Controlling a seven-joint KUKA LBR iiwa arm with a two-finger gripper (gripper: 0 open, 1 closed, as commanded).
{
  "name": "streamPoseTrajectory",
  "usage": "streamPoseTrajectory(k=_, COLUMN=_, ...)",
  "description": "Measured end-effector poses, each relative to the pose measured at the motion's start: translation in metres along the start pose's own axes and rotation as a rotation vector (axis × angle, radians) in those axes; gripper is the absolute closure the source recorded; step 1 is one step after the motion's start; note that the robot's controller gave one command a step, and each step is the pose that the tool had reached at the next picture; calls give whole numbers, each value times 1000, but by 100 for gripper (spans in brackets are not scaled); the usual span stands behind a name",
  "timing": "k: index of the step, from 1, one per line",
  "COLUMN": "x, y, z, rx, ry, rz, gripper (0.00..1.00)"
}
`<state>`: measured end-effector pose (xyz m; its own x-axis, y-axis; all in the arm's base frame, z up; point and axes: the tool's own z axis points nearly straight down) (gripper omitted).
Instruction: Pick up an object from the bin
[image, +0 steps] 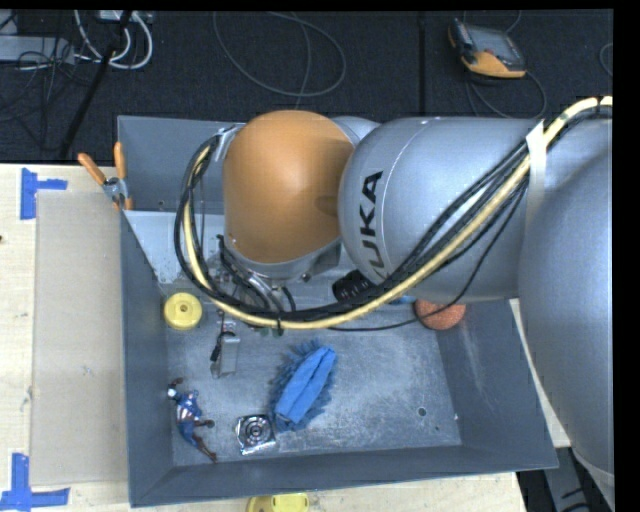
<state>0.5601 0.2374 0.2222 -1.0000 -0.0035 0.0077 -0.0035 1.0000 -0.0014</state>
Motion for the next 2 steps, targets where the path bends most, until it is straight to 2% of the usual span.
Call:
streamPoseTrajectory(k=1, x=-2, y=-2, z=-5, rx=-1, ry=-7, rz=5, gripper=0)
streamPoseTrajectory(k=2, x=12, y=-31, z=52, rx=-1, ry=-9, rz=-151, gripper=0)
